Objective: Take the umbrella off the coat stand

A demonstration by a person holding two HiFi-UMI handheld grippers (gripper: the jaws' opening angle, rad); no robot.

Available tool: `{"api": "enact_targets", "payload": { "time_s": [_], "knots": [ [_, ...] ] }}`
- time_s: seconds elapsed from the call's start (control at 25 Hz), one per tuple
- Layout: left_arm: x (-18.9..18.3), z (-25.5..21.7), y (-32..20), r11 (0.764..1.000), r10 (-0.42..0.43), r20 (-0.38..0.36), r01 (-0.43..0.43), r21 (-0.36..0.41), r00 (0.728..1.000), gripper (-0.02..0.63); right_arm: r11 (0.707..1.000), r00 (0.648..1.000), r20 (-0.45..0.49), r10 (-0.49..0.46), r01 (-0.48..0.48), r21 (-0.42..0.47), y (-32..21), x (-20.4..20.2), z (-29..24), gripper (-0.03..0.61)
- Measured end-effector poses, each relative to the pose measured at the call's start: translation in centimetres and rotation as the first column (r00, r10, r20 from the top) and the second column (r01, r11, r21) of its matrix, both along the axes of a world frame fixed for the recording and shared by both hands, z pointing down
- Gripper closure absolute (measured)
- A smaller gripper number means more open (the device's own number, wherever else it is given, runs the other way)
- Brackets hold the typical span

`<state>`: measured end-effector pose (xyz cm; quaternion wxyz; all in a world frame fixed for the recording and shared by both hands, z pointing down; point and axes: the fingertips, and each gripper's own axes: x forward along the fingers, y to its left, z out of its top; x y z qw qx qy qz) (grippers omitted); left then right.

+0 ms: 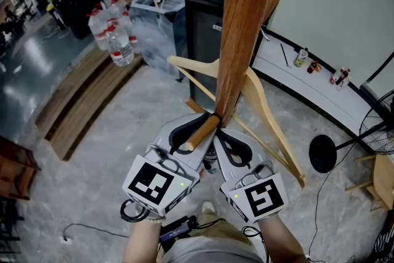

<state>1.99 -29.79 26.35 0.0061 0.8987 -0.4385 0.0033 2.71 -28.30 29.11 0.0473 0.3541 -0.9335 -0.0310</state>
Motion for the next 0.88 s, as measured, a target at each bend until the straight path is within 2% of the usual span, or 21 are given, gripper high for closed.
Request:
{"api": "enact_targets", "payload": {
  "time_s": [0.28, 0.4, 0.56, 0.88],
  "knots": [
    [-0.01, -0.03, 0.11, 1.0, 0.001, 0.002, -0.001, 0.011, 1.0, 0.594, 1.0, 1.0, 0.002, -0.008, 0.008, -0.007, 0.02, -0.25, 0.0, 0.576],
    [-0.22, -0.13, 0.02, 1.0, -0.014, 0.006, 0.014, 0.015, 1.0, 0.595, 1.0, 1.0, 0.011, -0.005, 0.005, -0.014, 0.01, -0.32, -0.02, 0.577],
    [0.08, -0.46, 0.11, 0.998, -0.003, 0.007, 0.002, 0.062, 1.0, 0.595, 1.0, 1.0, 0.024, 0.0, 0.0, -0.029, -0.03, -0.12, 0.09, 0.577],
    [-0.16, -0.53, 0.16, 0.998, -0.008, 0.002, 0.008, 0.063, 1.0, 0.595, 0.999, 0.999, 0.052, 0.005, -0.003, -0.046, -0.14, -0.2, -0.16, 0.577]
  ]
}}
